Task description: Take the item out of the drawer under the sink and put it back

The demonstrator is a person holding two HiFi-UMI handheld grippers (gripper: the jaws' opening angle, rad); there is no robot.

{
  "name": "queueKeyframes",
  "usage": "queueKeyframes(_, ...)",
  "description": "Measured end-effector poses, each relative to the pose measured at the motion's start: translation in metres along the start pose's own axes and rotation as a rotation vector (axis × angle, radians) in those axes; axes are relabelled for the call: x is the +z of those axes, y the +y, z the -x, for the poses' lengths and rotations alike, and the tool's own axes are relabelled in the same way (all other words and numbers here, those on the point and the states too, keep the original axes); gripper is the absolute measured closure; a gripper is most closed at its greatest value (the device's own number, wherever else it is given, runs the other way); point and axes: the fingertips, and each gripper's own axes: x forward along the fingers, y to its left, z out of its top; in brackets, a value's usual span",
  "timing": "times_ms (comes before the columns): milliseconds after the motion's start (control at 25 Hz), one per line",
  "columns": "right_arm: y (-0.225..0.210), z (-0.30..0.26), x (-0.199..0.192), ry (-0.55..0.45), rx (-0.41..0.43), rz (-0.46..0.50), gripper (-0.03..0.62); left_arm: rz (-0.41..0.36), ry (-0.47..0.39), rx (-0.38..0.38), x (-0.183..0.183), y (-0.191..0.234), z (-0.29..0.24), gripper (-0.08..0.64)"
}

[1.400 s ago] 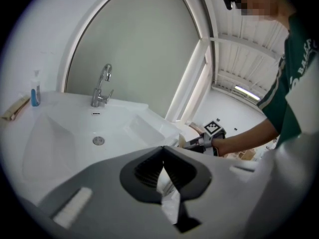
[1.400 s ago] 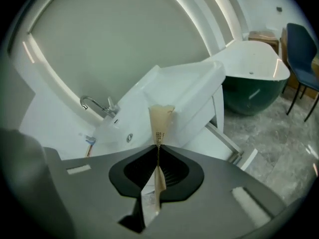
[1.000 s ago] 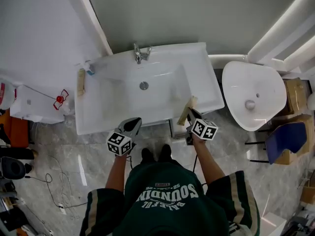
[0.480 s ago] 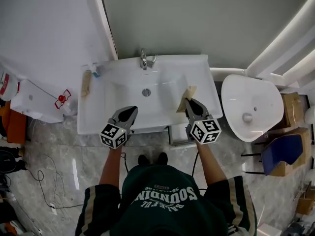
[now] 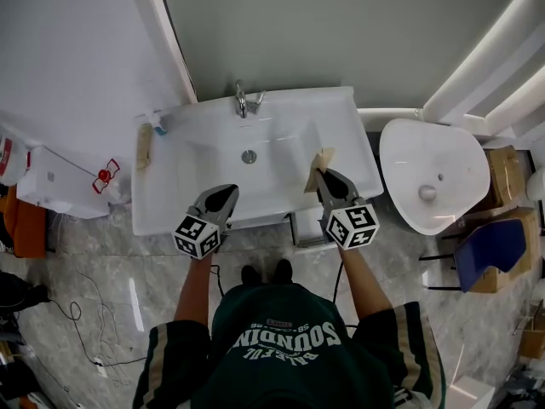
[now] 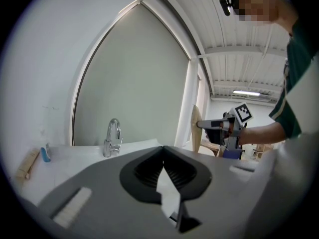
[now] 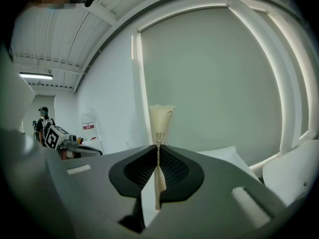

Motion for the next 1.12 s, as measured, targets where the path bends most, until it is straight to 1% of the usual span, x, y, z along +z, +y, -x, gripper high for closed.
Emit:
queueKeyframes(280,-0.007,0.012,-0.013,0.029,-0.012,-0.005,0.569,0.014,0.019,-0.027,-0.010,-0.011,-0.011,0.511)
queueKeyframes(560,-0.019,0.028,-0.039,0.079,-0.039,-0.019,0.569,0.035,0.059,-0.062,-0.029,-0.028,-0.020,0.511)
queueKeyframes(800,-0.023,0.045,-0.076,0.149,-0.051,-0.013,0.569,0.060,0.102,-0.087,-0.053,-0.043,-0.026,0.511)
queueKeyframes(1120,-0.029,0.074,-0.134,0.241,-0.078,-0.079,0.569,0.099,0.167,-0.117,-0.090,-0.062,-0.029,0.511)
